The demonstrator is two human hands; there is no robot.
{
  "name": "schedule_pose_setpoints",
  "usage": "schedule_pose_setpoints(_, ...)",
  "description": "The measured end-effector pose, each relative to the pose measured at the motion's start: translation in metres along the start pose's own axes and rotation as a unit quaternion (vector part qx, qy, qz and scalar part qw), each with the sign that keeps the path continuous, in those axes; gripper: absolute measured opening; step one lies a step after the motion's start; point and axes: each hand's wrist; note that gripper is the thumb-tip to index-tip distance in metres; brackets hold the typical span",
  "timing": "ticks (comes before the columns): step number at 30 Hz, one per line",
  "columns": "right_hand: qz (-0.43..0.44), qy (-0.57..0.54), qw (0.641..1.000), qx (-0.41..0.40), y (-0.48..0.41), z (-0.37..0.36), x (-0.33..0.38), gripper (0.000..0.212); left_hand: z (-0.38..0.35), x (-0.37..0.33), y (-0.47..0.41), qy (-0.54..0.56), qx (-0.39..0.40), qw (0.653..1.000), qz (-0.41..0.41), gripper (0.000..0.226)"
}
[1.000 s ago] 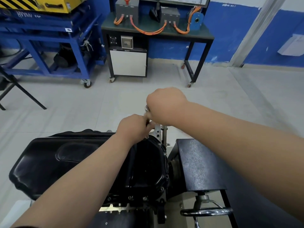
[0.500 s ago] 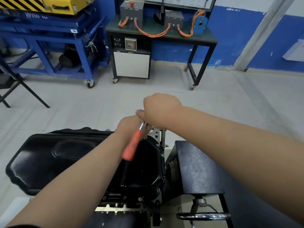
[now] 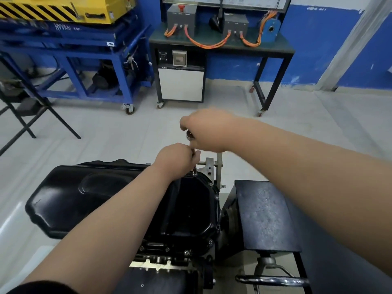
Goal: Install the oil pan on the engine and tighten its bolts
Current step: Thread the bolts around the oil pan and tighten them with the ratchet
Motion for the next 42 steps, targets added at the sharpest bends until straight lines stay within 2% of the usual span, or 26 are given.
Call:
schedule_pose_setpoints(2, 0.017, -0.017, 0.999, 0.025, 0.005, 0.007, -0.01, 0.035, 0.0, -0.001, 0.001, 0.005, 0.022, 1.0, 0.011, 0.041)
schedule_pose_setpoints(4, -0.013, -0.012, 1.0, 0.025, 0.008, 0.01, -0.01, 0.036, 0.0, -0.002, 0.001, 0.021, 0.033, 0.999, 0.015, 0.041)
schedule_pose_setpoints(6, -0.065, 0.043, 0.997, 0.006, 0.007, 0.008, -0.003, 0.022, 0.0, -0.001, 0.001, 0.022, 0.036, 0.999, 0.017, 0.044)
schedule_pose_setpoints(7, -0.106, 0.036, 0.994, 0.013, 0.006, 0.006, 0.002, 0.018, 0.0, -0.002, 0.002, 0.019, 0.038, 0.999, 0.014, 0.046)
schedule_pose_setpoints(9, -0.168, -0.045, 0.984, 0.042, 0.003, 0.001, 0.008, 0.03, -0.002, -0.004, 0.002, 0.007, 0.037, 0.999, -0.012, 0.045)
schedule_pose_setpoints(11, -0.16, -0.067, 0.984, 0.038, 0.0, 0.003, 0.013, 0.028, 0.0, -0.003, 0.002, 0.004, 0.034, 0.999, -0.018, 0.033)
schedule_pose_setpoints(15, -0.067, 0.027, 0.996, 0.055, 0.0, 0.013, 0.006, 0.033, 0.003, -0.005, 0.001, 0.028, 0.06, 0.998, -0.003, 0.035)
schedule_pose_setpoints(17, -0.08, 0.014, 0.995, 0.059, 0.002, 0.017, 0.004, 0.032, 0.007, -0.005, -0.003, 0.073, 0.099, 0.992, 0.005, 0.033)
schedule_pose_setpoints(19, -0.132, 0.024, 0.99, 0.033, 0.004, 0.013, 0.007, 0.033, 0.006, -0.005, 0.004, 0.103, 0.144, 0.983, 0.041, 0.036)
schedule_pose_setpoints(20, -0.175, 0.012, 0.984, 0.027, 0.002, 0.011, 0.011, 0.033, 0.011, -0.002, 0.006, 0.042, 0.139, 0.988, 0.046, 0.036)
schedule_pose_setpoints(21, -0.216, -0.022, 0.976, 0.029, 0.0, 0.008, 0.017, 0.033, 0.025, 0.004, 0.012, -0.022, 0.126, 0.988, 0.092, 0.035)
schedule_pose_setpoints(22, -0.243, -0.059, 0.967, 0.037, -0.002, 0.005, 0.023, 0.034, 0.034, 0.012, 0.015, -0.064, 0.088, 0.986, 0.123, 0.034)
schedule_pose_setpoints(23, -0.248, -0.08, 0.965, 0.042, -0.005, 0.004, 0.028, 0.034, 0.034, 0.016, 0.014, -0.105, 0.056, 0.986, 0.12, 0.03)
schedule_pose_setpoints(24, -0.224, -0.069, 0.972, 0.034, -0.009, 0.004, 0.03, 0.032, 0.034, 0.013, 0.013, -0.078, 0.087, 0.989, 0.095, 0.026)
schedule_pose_setpoints(25, -0.186, -0.043, 0.981, 0.024, -0.011, 0.005, 0.031, 0.03, 0.018, 0.009, 0.012, 0.014, 0.1, 0.995, 0.026, 0.025)
schedule_pose_setpoints(27, -0.112, -0.001, 0.994, 0.021, -0.012, 0.008, 0.024, 0.026, 0.007, 0.0, 0.002, 0.064, 0.129, 0.99, 0.001, 0.031)
schedule_pose_setpoints(29, -0.076, -0.023, 0.996, 0.038, -0.009, 0.011, 0.01, 0.031, 0.005, 0.002, -0.001, 0.047, 0.068, 0.996, 0.013, 0.038)
schedule_pose_setpoints(31, -0.086, -0.059, 0.994, 0.022, -0.003, 0.009, 0.001, 0.033, -0.003, 0.004, -0.002, 0.058, 0.056, 0.996, 0.039, 0.04)
schedule_pose_setpoints(33, -0.134, -0.038, 0.99, -0.004, 0.0, 0.004, 0.0, 0.035, -0.005, 0.001, -0.002, 0.072, 0.057, 0.994, 0.061, 0.044)
schedule_pose_setpoints(36, -0.177, -0.091, 0.98, 0.015, 0.0, -0.004, 0.007, 0.043, -0.008, -0.004, 0.003, 0.264, 0.114, 0.947, 0.139, 0.036)
schedule_pose_setpoints(37, -0.161, -0.096, 0.982, 0.016, 0.0, -0.003, 0.009, 0.044, -0.006, -0.004, 0.004, 0.248, 0.108, 0.953, 0.133, 0.033)
schedule_pose_setpoints(38, -0.133, -0.081, 0.988, 0.014, 0.0, -0.001, 0.01, 0.041, -0.007, -0.005, 0.003, 0.176, 0.085, 0.974, 0.114, 0.031)
schedule_pose_setpoints(40, -0.074, -0.054, 0.995, 0.035, 0.002, 0.004, 0.006, 0.038, -0.005, -0.005, 0.005, 0.1, 0.032, 0.992, 0.074, 0.034)
schedule_pose_setpoints(42, -0.049, -0.072, 0.993, 0.073, 0.003, 0.009, 0.0, 0.044, 0.0, -0.007, 0.006, 0.077, 0.044, 0.995, 0.056, 0.029)
Point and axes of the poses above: each hand's wrist, its own y-axis away from the middle knuckle, its own z-axis out of the back of the hand, x = y × z, and after that the axes turned 2 degrees about x, right-handed
